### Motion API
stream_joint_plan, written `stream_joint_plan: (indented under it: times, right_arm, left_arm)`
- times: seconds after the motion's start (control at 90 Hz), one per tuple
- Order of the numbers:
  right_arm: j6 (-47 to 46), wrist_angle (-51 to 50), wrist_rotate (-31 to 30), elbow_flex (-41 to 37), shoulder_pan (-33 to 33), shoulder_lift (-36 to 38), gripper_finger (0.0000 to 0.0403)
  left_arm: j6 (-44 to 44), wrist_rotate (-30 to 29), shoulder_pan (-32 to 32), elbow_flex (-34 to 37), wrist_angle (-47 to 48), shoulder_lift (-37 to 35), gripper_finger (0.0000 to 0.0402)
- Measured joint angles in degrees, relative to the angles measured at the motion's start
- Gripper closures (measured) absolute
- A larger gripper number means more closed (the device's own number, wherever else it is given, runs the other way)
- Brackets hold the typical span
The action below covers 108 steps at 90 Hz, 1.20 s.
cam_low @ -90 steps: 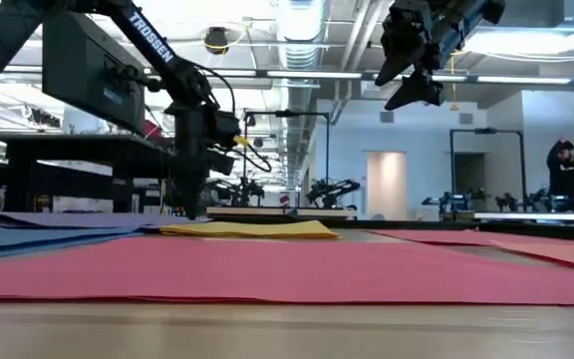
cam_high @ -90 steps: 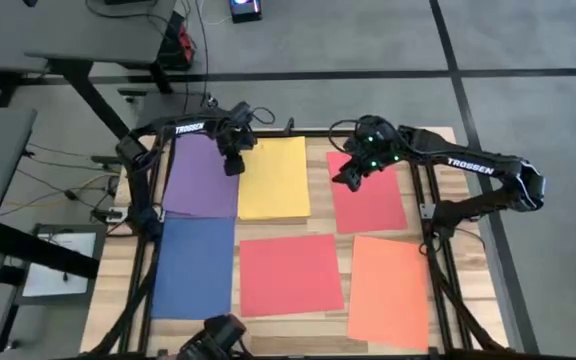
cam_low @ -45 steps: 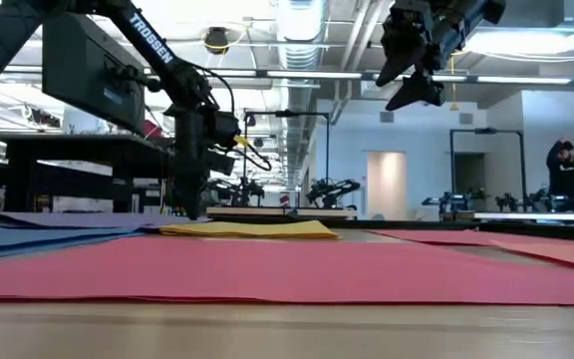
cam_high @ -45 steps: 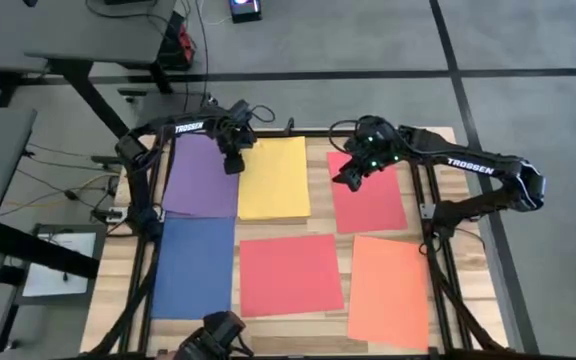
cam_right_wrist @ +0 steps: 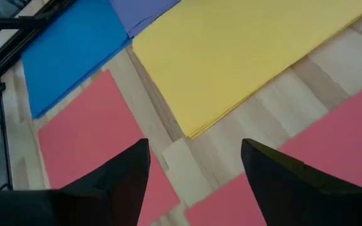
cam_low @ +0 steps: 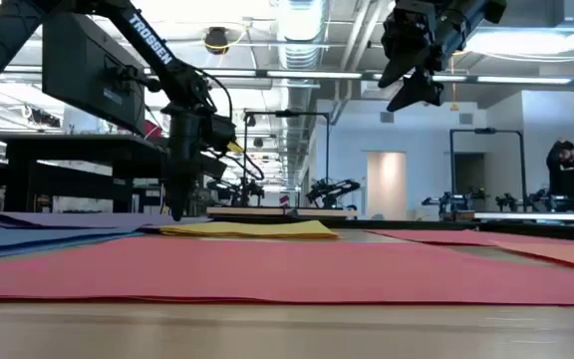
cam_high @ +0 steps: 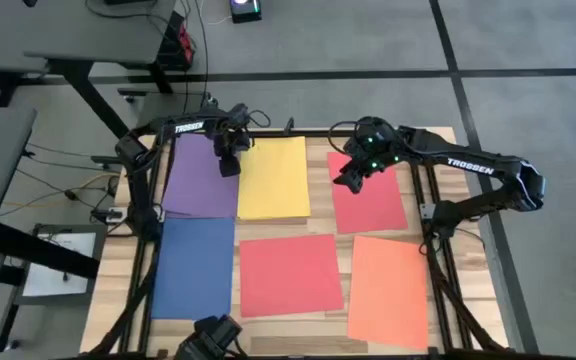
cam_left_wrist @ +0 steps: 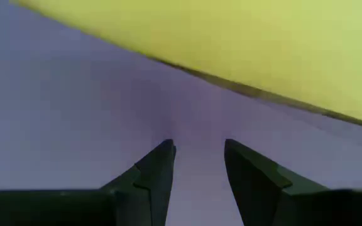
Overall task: Organize paper
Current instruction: Stack the purple paper on top of the purple paper, then stack the red paper on top of the red paper
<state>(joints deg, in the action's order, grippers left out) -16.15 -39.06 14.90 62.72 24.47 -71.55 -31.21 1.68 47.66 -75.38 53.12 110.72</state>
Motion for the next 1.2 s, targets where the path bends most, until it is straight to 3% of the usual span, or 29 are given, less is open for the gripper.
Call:
stream_joint_plan:
  times: [0.4,0.733,0.989,1.078,1.2]
  right_arm:
    - [0.11,0.01,0.00,0.00,0.00,0.00,0.0163]
    - [-0.32,0.03,0.00,0.00,0.00,0.00,0.0163]
    - [-1.19,-2.55,0.81,0.00,0.44,0.00,0.0163]
    - [-4.21,-7.92,3.05,0.00,0.29,0.39,0.0163]
    - [-11.45,-10.78,2.15,-1.55,-4.51,2.36,0.0163]
  left_arm:
    - [1.90,-3.24,-0.38,4.70,0.20,-0.38,0.0277]
    - [3.01,-6.03,-0.08,-0.43,0.99,0.07,0.0277]
    - [4.03,-5.39,-0.99,-8.26,10.61,0.04,0.0277]
    - [8.88,-2.58,-2.07,-14.04,15.37,0.04,0.0277]
    - [20.01,7.52,-4.72,-22.59,16.16,0.00,0.0277]
